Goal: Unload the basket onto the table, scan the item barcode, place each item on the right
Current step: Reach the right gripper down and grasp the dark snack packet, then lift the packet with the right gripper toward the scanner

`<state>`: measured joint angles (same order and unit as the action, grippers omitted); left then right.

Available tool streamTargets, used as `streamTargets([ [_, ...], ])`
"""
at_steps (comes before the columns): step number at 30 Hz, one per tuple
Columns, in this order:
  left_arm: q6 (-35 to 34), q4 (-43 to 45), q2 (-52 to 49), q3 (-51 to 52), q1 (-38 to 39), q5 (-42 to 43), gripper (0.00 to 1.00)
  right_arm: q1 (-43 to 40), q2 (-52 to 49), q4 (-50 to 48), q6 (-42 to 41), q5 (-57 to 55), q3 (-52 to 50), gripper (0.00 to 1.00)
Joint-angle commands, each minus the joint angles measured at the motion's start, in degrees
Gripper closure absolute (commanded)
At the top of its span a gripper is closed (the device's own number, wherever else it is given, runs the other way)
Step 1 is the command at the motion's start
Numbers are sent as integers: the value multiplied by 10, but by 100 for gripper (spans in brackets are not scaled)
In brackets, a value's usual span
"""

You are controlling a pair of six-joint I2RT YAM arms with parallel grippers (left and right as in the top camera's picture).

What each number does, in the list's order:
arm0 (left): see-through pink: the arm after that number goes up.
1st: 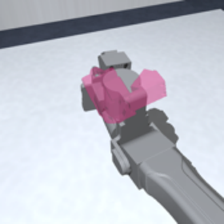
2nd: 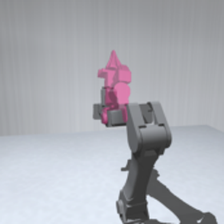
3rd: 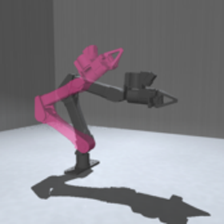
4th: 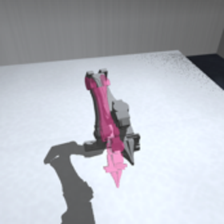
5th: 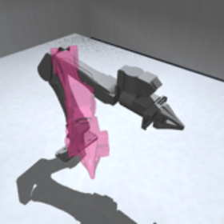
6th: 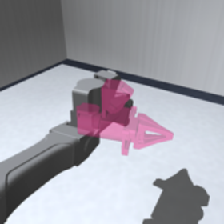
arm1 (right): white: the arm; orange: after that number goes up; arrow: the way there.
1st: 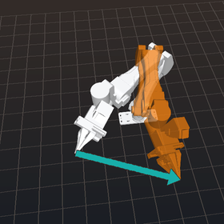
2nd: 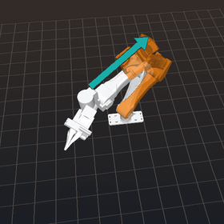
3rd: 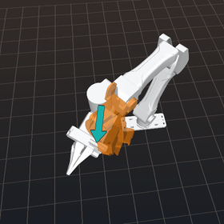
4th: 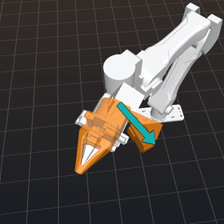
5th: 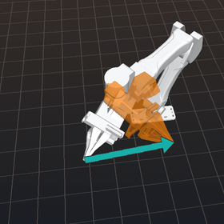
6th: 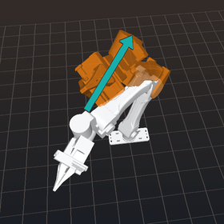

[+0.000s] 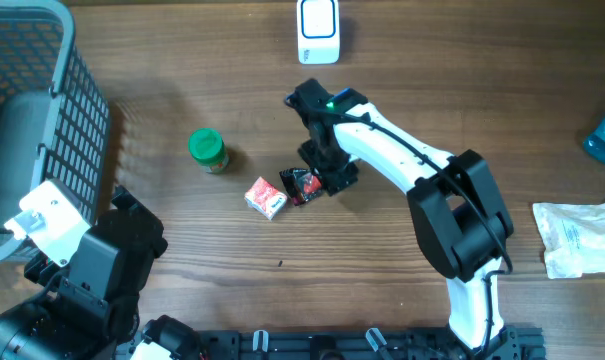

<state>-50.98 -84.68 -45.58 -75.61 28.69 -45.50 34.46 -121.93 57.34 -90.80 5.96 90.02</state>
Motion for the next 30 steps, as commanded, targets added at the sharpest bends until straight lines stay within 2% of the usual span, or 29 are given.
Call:
streamTargets([
  [1,-9,0,-2,-4,-5,-1,0,3,-14,-14,-9,5,-35,39],
  [8,-9,0,-2,-4,-5,-1,0,2,-14,-14,-7,6,-37,64],
  [11,-9,0,-2,-4,-5,-1,0,2,-14,-14,-6,19,-37,70],
  [15,-9,0,-2,-4,-5,-1,0,2,-14,-14,-4,28,-37,73],
  [17,-9,0,-2,-4,-5,-1,0,2,-14,-14,-4,34,-37,77],
  [19,-9,0,-2,-4,-5,-1,0,2,-13,-20,20,42,-37,83],
  [30,-9,0,-2,-4,-5,-1,0,-20,3,-60,158,133,-25,94],
])
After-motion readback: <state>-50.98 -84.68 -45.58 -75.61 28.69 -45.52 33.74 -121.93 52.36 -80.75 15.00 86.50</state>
